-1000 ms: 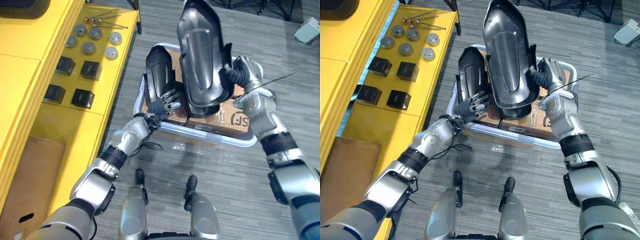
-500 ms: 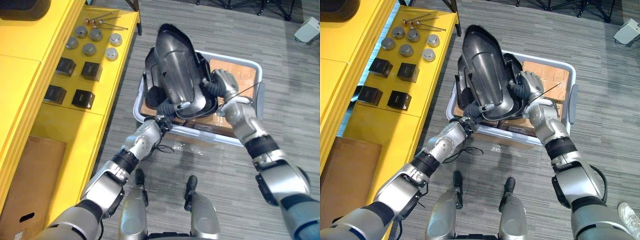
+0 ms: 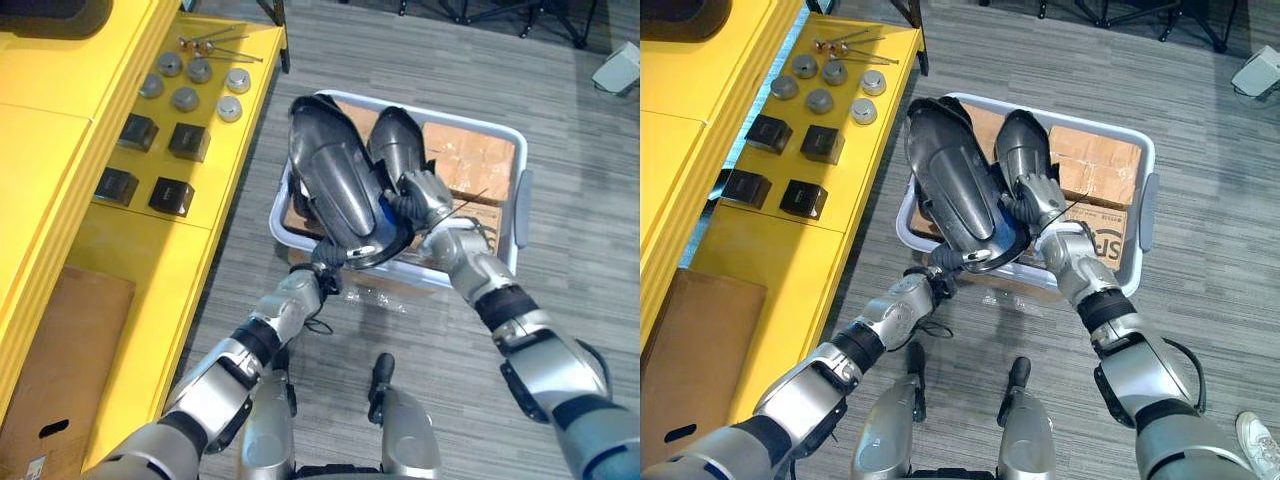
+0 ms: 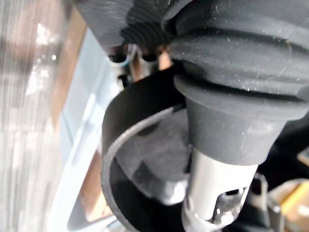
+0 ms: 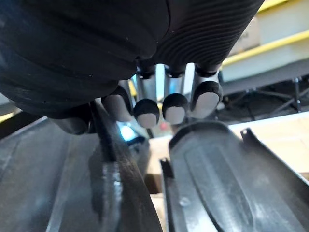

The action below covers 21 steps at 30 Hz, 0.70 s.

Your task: Walk over and take plastic housings, then place them on the shelf

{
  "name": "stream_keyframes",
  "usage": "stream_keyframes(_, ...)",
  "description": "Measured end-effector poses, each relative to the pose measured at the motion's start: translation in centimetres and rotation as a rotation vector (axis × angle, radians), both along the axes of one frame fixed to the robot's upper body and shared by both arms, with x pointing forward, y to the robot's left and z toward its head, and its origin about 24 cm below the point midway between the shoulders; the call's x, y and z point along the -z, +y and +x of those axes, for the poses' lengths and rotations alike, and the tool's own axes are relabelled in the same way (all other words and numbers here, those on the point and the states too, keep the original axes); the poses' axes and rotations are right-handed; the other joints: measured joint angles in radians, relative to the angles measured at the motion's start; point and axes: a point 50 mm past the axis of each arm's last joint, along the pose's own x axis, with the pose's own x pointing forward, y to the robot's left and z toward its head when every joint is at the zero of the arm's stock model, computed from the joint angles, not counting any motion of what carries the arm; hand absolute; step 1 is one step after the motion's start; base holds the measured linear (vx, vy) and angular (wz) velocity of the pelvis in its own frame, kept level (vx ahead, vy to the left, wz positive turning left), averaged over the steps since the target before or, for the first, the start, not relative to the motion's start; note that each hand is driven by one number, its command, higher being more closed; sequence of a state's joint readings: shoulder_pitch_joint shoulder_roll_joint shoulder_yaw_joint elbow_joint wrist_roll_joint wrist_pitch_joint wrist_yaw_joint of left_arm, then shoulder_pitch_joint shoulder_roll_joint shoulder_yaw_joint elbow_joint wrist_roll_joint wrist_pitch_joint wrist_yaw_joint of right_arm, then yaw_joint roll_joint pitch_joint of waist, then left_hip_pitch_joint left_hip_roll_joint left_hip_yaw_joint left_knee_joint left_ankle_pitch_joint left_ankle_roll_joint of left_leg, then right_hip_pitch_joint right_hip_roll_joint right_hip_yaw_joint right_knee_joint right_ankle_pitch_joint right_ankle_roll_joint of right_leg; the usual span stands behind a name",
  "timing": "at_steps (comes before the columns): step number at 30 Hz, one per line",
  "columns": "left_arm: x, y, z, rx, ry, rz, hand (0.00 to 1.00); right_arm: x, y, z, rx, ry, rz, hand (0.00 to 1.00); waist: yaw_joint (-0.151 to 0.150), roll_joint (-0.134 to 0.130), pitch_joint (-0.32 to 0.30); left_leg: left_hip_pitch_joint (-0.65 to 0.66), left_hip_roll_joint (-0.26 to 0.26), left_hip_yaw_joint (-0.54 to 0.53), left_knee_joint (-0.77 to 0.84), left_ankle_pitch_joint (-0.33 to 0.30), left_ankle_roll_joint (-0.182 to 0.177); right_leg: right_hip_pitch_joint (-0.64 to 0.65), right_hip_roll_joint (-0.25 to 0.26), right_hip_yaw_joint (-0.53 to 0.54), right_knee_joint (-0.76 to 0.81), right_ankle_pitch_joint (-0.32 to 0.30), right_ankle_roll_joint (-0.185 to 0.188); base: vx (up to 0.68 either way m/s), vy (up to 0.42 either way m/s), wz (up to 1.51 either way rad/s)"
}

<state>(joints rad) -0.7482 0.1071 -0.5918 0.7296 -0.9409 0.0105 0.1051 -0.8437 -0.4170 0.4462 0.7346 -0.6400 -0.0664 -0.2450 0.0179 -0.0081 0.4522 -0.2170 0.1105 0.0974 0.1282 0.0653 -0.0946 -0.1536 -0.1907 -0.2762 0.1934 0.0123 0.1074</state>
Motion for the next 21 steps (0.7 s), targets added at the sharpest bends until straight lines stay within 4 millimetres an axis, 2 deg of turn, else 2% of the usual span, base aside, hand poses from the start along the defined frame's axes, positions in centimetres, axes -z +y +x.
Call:
stream_keyframes(10, 0.9, -0.3, -0.8, -0.04, 0.044, -0.146, 1.0, 0.9, 0.2, -0.7, 0.002, -0.024, 0.098, 1.0, 0.0, -0.002, -0.001, 0.012, 0.0, 0.003, -0.021, 0.01, 0.0, 0.003, 0.001, 0.001, -0.004, 0.0, 0.0, 0.0, 0.0, 0.0)
stream_keyframes(14, 1.8, -0.6, -1.7, -0.076, 0.028, -0.195, 1.0, 1.9, 0.1, -1.9, -0.001, -0.027, 0.167, 1.0, 0.006, -0.003, -0.002, 0.05, 0.0, 0.01, -0.043, 0.011, -0.002, 0.03, 0.002, 0.004, -0.011, -0.004, -0.001, 0.01, 0.007, -0.03)
stream_keyframes(18, 1.2, -0.7, -1.8, -0.065, -0.052, -0.16, 1.0, 1.9, -0.5, -2.8, 0.014, -0.069, 0.231, 1.0, 0.007, -0.007, -0.002, 0.066, 0.0, 0.017, -0.06, 0.014, -0.005, 0.033, 0.003, 0.008, -0.011, -0.01, -0.005, 0.0, 0.002, -0.05)
stream_keyframes(20, 1.5, -0.7, -2.2, -0.057, -0.078, -0.116, 1.0, 2.7, -0.8, -3.4, 0.026, -0.061, 0.246, 1.0, 0.003, -0.011, -0.003, 0.081, -0.001, 0.024, -0.074, 0.015, -0.005, 0.037, 0.003, 0.013, -0.011, -0.012, -0.005, 0.02, 0.002, -0.08)
stream_keyframes(21, 1.7, -0.7, -2.5, -0.056, -0.081, -0.1, 1.0, 3.1, -1.0, -3.8, 0.031, -0.061, 0.253, 0.0, -0.001, -0.014, -0.005, 0.085, -0.001, 0.024, -0.082, 0.017, -0.006, 0.037, 0.003, 0.015, -0.011, -0.013, -0.005, 0.04, 0.004, -0.02)
